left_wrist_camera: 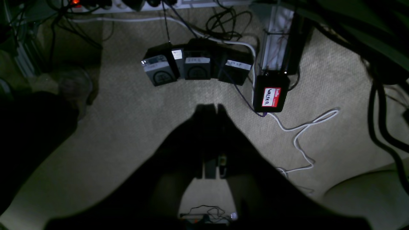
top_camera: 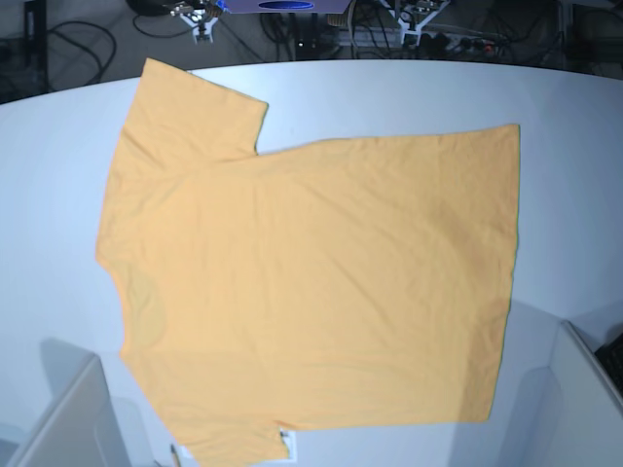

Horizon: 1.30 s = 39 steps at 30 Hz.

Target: Fold the T-shirt properly

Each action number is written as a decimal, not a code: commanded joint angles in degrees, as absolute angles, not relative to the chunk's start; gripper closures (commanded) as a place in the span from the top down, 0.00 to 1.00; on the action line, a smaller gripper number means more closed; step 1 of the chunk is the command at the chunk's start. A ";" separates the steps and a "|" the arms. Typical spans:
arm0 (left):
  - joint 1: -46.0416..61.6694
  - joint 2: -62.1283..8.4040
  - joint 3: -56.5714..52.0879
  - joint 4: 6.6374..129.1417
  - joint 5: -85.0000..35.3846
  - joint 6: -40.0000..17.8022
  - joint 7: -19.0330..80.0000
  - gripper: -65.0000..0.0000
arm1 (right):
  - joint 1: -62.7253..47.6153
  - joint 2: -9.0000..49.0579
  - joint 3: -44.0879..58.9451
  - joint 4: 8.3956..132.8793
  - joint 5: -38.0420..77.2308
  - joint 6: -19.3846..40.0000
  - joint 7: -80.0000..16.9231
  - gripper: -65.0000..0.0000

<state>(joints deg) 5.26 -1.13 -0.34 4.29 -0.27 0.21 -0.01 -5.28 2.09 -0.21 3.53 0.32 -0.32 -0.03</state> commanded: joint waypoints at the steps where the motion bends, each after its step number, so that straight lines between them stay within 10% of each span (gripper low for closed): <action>1: 5.49 -1.27 -0.48 4.26 -0.40 0.48 0.13 0.00 | -6.02 2.86 -0.22 4.88 0.13 -0.04 -0.22 0.00; 20: 28.53 -4.70 -0.31 28.97 -0.31 0.40 -6.46 0.00 | -25.01 3.12 2.77 24.84 0.57 0.04 2.24 0.00; 39: 62.81 -7.16 -9.45 84.53 -8.75 0.40 -6.55 0.00 | -45.14 -2.51 29.85 77.32 0.57 0.04 -9.19 0.00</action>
